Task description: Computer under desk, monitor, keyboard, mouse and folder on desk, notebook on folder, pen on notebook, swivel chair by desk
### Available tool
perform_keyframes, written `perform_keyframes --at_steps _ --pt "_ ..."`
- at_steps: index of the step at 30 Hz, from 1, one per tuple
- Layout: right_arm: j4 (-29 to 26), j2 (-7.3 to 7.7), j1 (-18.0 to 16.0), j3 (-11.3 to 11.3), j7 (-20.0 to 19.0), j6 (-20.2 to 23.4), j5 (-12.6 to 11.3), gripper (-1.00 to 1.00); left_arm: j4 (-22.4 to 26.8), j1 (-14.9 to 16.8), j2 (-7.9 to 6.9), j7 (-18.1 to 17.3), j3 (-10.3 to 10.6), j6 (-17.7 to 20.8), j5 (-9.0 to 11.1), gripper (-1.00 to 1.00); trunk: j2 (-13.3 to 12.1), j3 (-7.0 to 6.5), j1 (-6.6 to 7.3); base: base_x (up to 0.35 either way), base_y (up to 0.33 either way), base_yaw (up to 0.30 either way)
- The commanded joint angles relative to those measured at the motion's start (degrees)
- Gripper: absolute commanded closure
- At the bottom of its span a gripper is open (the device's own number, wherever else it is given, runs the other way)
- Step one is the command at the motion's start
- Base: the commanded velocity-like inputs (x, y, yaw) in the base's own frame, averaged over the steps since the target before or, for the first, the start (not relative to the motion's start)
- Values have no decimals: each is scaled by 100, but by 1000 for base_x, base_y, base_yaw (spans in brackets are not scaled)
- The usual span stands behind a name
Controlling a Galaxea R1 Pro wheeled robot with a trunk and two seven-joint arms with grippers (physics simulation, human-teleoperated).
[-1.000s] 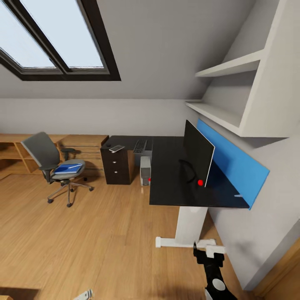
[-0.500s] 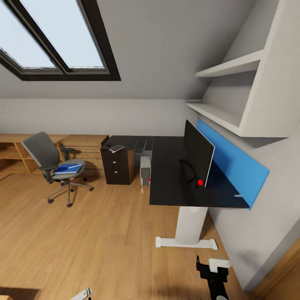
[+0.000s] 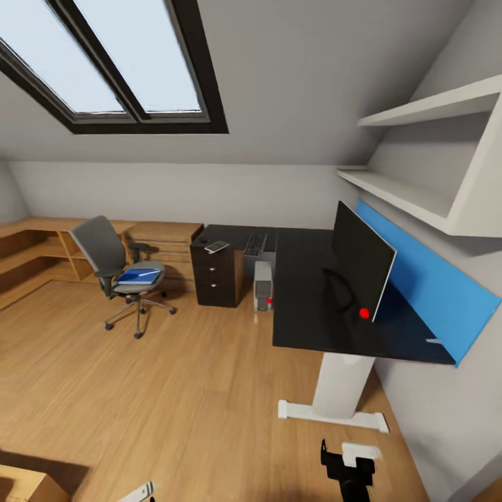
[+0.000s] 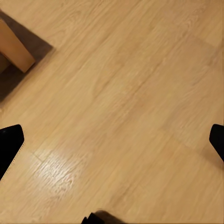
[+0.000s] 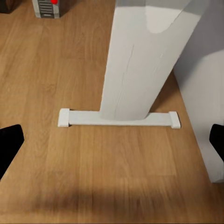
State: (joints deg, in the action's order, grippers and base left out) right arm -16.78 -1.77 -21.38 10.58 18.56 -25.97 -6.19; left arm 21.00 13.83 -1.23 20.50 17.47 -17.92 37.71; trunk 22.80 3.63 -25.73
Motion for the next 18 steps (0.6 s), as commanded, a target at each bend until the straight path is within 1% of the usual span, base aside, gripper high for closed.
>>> perform_keyframes --at_steps 1,4,8,18 --pt "26 -1 -6 53 27 -50 -53 -100 2 5 -3 34 48 -15 42 -100 12 14 -5 191 222 60" --pt "137 -7 -6 64 25 -124 -26 -100 -4 5 6 33 57 1 43 -100 12 15 -5 202 238 13" --pt "157 -16 -6 67 25 -150 -15 -100 -227 5 17 33 89 0 35 -100 12 15 -5 205 243 1" --pt "165 -16 -6 99 25 -163 1 -100 -253 5 24 25 89 3 36 -100 12 15 -5 206 245 0"
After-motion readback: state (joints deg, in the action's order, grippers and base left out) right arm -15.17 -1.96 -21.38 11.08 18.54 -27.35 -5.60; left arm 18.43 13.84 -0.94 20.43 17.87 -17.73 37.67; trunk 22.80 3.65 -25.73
